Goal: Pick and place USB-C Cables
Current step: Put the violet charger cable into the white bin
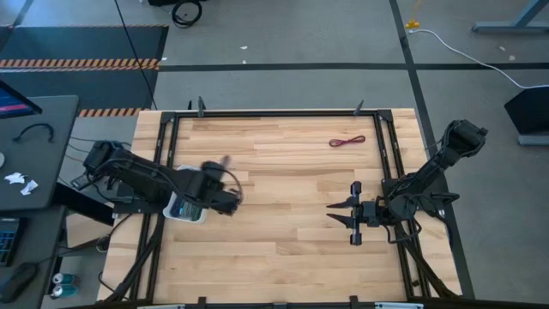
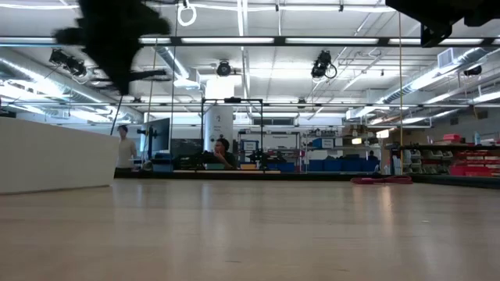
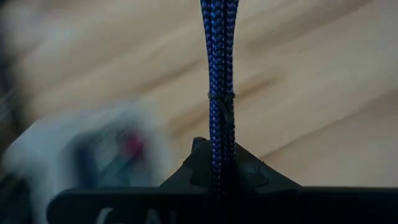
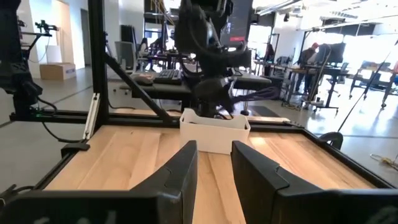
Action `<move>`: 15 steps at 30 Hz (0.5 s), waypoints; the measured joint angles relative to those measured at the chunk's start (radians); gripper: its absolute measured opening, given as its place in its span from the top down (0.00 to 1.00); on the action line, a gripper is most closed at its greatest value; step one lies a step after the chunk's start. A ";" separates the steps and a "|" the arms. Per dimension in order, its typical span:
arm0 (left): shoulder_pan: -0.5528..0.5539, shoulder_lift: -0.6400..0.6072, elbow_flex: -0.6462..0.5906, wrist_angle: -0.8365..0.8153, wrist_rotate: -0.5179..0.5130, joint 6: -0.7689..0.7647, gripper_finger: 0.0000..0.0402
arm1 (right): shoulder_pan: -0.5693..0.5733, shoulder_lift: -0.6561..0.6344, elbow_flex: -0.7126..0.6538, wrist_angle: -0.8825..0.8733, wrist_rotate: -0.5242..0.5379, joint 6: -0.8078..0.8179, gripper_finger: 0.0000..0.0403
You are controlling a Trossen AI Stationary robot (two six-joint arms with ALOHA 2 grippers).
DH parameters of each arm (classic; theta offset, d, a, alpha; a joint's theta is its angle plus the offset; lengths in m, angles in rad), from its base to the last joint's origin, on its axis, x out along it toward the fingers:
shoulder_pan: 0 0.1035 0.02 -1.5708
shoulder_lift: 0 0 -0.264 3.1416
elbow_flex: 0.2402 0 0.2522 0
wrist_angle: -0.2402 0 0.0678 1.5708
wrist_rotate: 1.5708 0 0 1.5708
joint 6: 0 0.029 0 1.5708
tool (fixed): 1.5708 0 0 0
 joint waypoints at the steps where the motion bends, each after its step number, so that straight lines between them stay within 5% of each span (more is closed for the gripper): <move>1: 0.003 -0.004 0.000 -0.084 0.057 -0.055 0.94 | 0.000 0.000 0.000 -0.003 0.000 0.001 0.74; 6: -0.020 -0.006 -0.003 -0.346 0.295 -0.260 0.93 | 0.000 0.000 0.000 -0.007 0.000 0.001 0.74; 15: -0.039 -0.017 -0.145 -0.314 0.392 -0.307 0.94 | 0.000 0.000 0.000 -0.028 0.000 0.025 0.74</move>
